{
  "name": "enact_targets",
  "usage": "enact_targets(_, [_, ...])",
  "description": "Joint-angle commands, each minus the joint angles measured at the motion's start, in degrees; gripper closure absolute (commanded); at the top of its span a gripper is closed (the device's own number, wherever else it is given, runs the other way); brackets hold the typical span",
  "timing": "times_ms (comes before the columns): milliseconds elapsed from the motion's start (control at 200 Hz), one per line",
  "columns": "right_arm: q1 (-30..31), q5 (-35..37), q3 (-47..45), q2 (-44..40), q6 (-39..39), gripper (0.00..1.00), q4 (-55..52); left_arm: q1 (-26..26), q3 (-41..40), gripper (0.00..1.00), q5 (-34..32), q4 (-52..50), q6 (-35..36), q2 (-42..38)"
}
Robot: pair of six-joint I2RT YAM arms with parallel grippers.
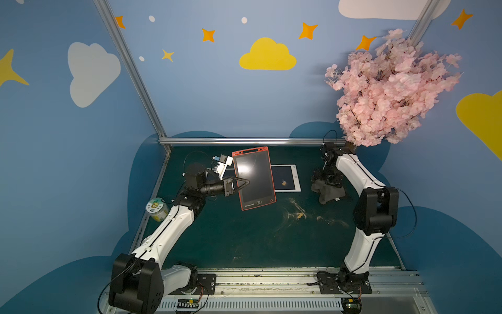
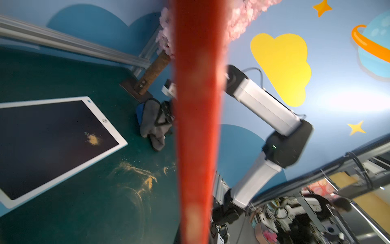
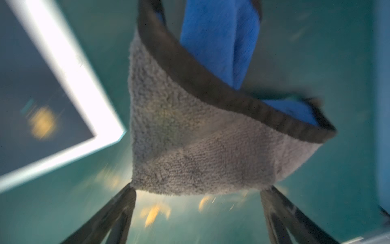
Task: Wipe the drawing tablet
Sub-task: Place the cleaning item at the center of the board.
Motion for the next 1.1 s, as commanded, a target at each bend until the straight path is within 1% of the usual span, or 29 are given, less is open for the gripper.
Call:
enact_targets(0, [2.8, -15.1, -6.0, -11.0, -3.8, 0.11, 5.4, 0.0, 0.8, 0.97, -11.0, 5.7, -3.0, 0.2])
enact_targets(55, [3.2, -23.3, -10.2, -15.7, -5.4, 0.12, 9.7, 0.0, 1.1, 0.97, -14.0, 7.9, -5.2, 1.5])
enact_targets(80, [3.2, -23.3, -11.8, -17.6, -5.4, 0.11, 10.8, 0.0, 1.4, 0.97, -14.9, 8.6, -6.5, 2.1])
enact_targets(115, [3.7, -16.9, -13.8, -19.5, -4.8, 0.11, 11.4, 0.0, 2.0, 0.97, -15.1, 9.5, -7.8, 3.2])
enact_targets(145, [3.7, -8.9, -15.7, -20.9, -0.6, 0.11, 12.0, -0.1, 2.7, 0.97, -14.9, 10.0, -8.8, 4.1])
enact_targets(185, [2.8, -0.7, -18.4, -22.3, 1.4, 0.10, 13.5, -0.3, 3.7, 0.97, -14.0, 10.7, -9.6, 5.4])
enact_targets(260, [-2.0, 1.7, -19.4, -22.8, 5.2, 0.11, 12.3, -1.0, 5.0, 0.97, -12.9, 11.1, -10.4, 6.9])
enact_targets(320, [-4.7, 3.1, -17.1, -23.0, 7.7, 0.11, 8.2, -1.4, 5.3, 0.97, -12.9, 11.2, -10.8, 7.2])
enact_targets(370, [-5.1, 8.5, -14.2, -23.4, 8.0, 0.10, 3.0, -1.8, 5.4, 0.97, -12.9, 11.0, -10.7, 7.1])
enact_targets(410, [-5.0, 12.2, -13.5, -24.5, 9.7, 0.10, 1.8, -1.8, 5.6, 0.97, -12.9, 10.2, -10.3, 6.8])
enact_targets(440, [-5.0, 12.0, -14.4, -25.9, 9.6, 0.10, 3.1, -2.0, 5.7, 0.97, -13.0, 9.3, -9.9, 6.5])
enact_targets(510, [-4.9, 5.8, -19.5, -30.2, 7.0, 0.11, 12.3, -1.9, 5.8, 0.97, -13.1, 7.5, -8.6, 5.7])
enact_targets(546, [-4.6, 4.7, -21.9, -32.2, 7.4, 0.12, 15.0, -1.9, 5.9, 0.97, -13.1, 6.5, -7.8, 5.3])
enact_targets(626, [-2.8, 8.5, -23.8, -35.3, 12.4, 0.13, 14.3, -1.9, 6.4, 0.97, -13.1, 4.4, -6.3, 4.5])
enact_targets(671, [-1.1, 9.4, -25.4, -36.6, 10.1, 0.14, 17.5, -1.9, 6.4, 0.97, -13.2, 3.6, -5.7, 4.0])
enact_targets(711, [0.1, 6.6, -28.2, -36.6, 6.4, 0.24, 23.8, -1.9, 6.1, 0.97, -13.2, 3.4, -5.5, 3.6])
enact_targets(736, [0.2, 3.9, -28.6, -35.6, 5.7, 0.30, 24.4, -1.9, 5.9, 0.97, -13.2, 3.4, -5.4, 3.5])
enact_targets(756, [0.0, 2.9, -27.8, -34.3, 6.2, 0.51, 22.4, -1.9, 5.7, 0.97, -13.1, 3.5, -5.4, 3.4])
enact_targets(766, [-0.2, 2.7, -27.3, -33.4, 6.8, 0.67, 21.2, -1.9, 5.6, 0.97, -13.1, 3.5, -5.3, 3.4])
enact_targets(786, [-0.3, 2.7, -26.2, -32.0, 8.2, 0.94, 19.0, -1.9, 5.6, 0.97, -13.0, 3.5, -5.2, 3.3])
enact_targets(791, [-0.3, 2.8, -25.9, -31.6, 8.6, 0.99, 18.1, -1.9, 5.6, 0.97, -13.0, 3.5, -5.2, 3.4])
enact_targets(796, [-0.4, 2.9, -25.4, -31.3, 9.1, 1.00, 17.2, -1.9, 5.6, 0.97, -12.9, 3.5, -5.1, 3.4])
enact_targets(841, [-0.6, 4.3, -22.0, -28.2, 13.3, 1.00, 9.8, -1.9, 5.5, 0.97, -12.5, 3.6, -4.9, 3.6])
enact_targets(891, [-0.9, 2.0, -19.2, -25.6, 9.0, 1.00, 5.8, -1.9, 5.5, 0.97, -12.0, 3.6, -4.7, 3.7])
enact_targets(1011, [-1.1, 2.9, -19.6, -26.0, 8.4, 1.00, 4.2, -1.9, 4.9, 0.97, -10.9, 5.1, -4.7, 4.2])
enact_targets(1026, [-1.2, 3.7, -19.6, -26.6, 8.5, 0.91, 3.9, -1.9, 4.9, 0.97, -10.8, 5.2, -4.5, 4.3])
enact_targets(1066, [-1.3, 6.9, -19.0, -28.1, 8.4, 0.47, 2.8, -1.8, 4.9, 0.97, -10.3, 5.2, -4.2, 4.5])
enact_targets(1081, [-1.3, 8.6, -18.5, -28.7, 8.4, 0.36, 2.1, -1.8, 5.0, 0.97, -10.2, 5.1, -4.1, 4.6])
enact_targets(1096, [-1.2, 10.3, -18.0, -29.3, 8.5, 0.21, 1.4, -1.8, 5.0, 0.97, -9.9, 5.1, -3.9, 4.8])
